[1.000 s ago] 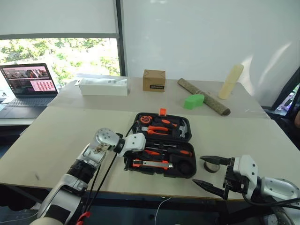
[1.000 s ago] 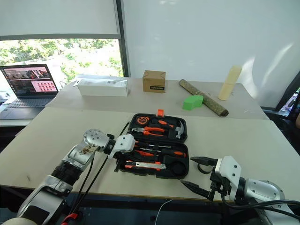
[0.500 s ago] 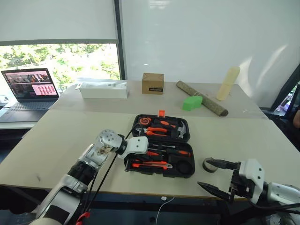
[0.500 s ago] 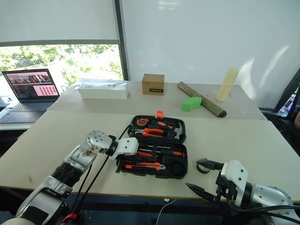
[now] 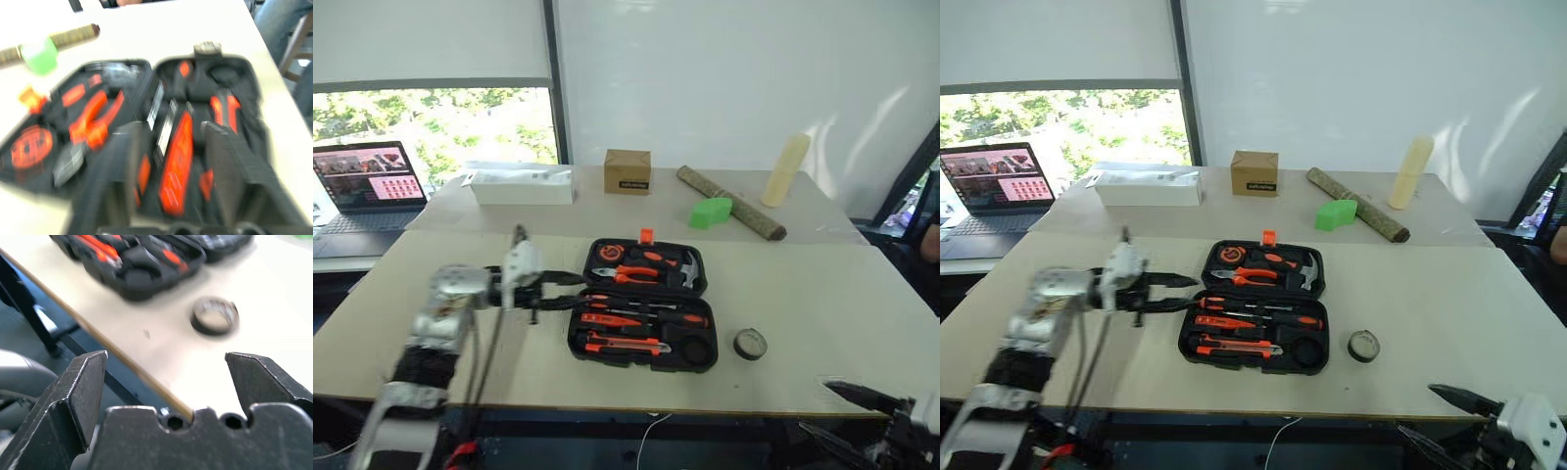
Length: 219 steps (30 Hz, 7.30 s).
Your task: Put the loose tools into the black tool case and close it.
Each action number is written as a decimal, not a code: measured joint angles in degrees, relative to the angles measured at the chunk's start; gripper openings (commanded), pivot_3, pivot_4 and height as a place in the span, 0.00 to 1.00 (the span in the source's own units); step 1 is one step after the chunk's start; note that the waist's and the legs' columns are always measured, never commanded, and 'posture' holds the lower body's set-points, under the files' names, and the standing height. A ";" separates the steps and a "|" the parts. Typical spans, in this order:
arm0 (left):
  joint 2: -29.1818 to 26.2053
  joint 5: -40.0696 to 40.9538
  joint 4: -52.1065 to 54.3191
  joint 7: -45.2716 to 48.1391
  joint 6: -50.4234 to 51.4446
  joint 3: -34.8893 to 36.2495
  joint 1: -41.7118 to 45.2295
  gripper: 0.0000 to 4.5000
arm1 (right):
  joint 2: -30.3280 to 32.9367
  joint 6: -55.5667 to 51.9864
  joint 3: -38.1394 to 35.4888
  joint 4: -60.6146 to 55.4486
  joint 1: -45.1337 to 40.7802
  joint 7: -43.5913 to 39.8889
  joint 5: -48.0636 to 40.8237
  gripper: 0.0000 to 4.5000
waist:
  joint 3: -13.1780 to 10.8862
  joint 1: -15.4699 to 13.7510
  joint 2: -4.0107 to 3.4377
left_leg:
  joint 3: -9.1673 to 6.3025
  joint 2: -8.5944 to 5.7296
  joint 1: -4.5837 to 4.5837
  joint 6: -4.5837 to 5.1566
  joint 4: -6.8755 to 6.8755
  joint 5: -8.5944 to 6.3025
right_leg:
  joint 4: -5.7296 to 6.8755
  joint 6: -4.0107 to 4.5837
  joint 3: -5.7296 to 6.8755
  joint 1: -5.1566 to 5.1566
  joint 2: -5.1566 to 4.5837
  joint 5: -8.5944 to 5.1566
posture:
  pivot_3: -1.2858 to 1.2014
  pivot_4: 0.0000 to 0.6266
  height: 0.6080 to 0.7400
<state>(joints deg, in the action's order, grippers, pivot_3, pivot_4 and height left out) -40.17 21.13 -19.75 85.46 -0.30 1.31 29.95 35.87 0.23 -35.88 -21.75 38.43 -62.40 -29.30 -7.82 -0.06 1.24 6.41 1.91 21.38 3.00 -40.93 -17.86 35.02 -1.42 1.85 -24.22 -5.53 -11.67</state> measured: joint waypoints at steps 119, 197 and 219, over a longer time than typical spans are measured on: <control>2.43 -6.25 20.67 -26.47 18.91 -3.38 -18.45 0.00 | 5.32 -26.27 40.84 4.06 -46.01 15.60 25.77 0.00 | -0.19 0.05 0.07 | -0.03 0.02 0.88 -0.48 0.01 0.39 | 0.09 0.43 0.25 -0.86 0.15 0.44 | 0.52 0.24 1.00; 7.61 0.25 -5.72 -42.13 65.28 -1.63 19.65 0.70 | -7.44 -82.83 34.92 30.52 -87.73 39.17 6.03 0.74 | -0.31 0.95 0.36 | -0.08 -0.19 1.73 -1.03 0.05 1.02 | 0.69 0.52 0.28 -1.79 0.19 0.58 | 0.52 0.24 1.00; 8.55 1.74 -0.92 -40.64 57.29 3.07 13.29 0.01 | -6.59 -58.03 38.09 28.36 -78.89 31.09 8.81 0.00 | -0.29 1.26 0.34 | -0.07 -0.15 1.54 -1.12 0.06 1.08 | 0.95 0.53 -0.02 -1.81 0.22 0.59 | 0.52 0.24 1.00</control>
<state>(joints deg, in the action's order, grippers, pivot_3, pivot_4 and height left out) -31.62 22.86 -20.67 44.82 56.99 4.38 43.25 29.27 -57.80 2.21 6.61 -40.47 -31.31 -20.48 -8.12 1.20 1.59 6.35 1.76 22.92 1.89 -40.87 -16.79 35.97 -0.88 1.84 -26.02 -5.31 -11.08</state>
